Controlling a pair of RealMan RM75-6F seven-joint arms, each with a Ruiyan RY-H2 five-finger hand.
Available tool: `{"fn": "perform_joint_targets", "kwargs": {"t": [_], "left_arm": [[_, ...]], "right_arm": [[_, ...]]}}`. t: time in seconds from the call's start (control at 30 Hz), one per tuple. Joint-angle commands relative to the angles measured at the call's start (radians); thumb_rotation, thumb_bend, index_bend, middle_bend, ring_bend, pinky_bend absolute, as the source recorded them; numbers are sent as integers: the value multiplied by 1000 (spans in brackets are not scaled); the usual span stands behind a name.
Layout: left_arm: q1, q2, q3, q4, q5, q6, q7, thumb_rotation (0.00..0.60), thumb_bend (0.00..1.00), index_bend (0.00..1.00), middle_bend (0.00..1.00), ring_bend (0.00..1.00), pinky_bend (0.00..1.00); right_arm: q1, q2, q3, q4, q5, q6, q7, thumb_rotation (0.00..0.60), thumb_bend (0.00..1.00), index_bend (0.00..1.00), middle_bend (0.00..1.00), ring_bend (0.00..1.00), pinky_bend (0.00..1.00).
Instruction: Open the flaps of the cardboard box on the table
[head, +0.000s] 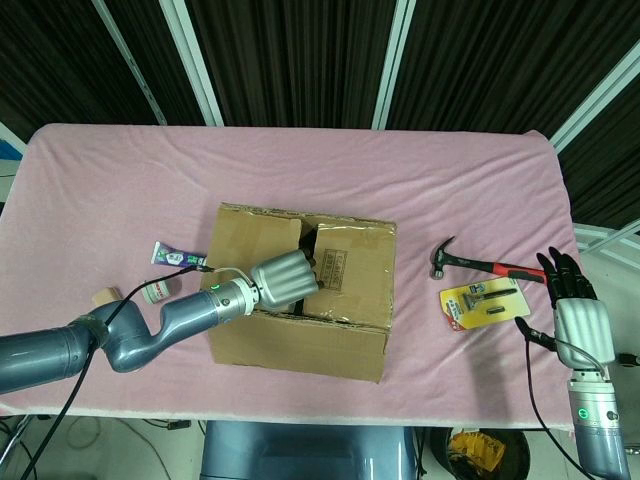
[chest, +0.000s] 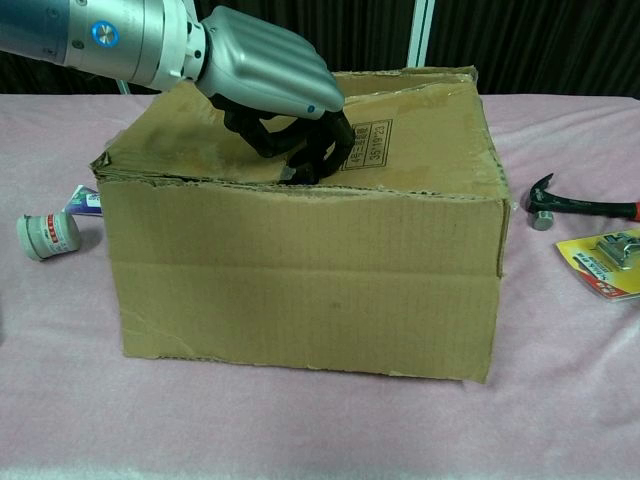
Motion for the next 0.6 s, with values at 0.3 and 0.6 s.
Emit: {"fn": "perform_joint_targets", "kwargs": {"t": [0.3, 0.6], "left_arm": [[-12, 77, -5, -48, -35, 60, 40, 600, 1000, 480, 668, 464, 464], [11, 233, -19, -137, -37, 113, 22, 600, 1000, 480, 670, 465, 466]], "right_arm": [[-6, -2, 9, 3, -5, -7, 4, 600, 282, 0, 0, 0, 215], [-10, -4, 15, 6, -5, -19, 10, 600, 284, 0, 0, 0, 215]]}}
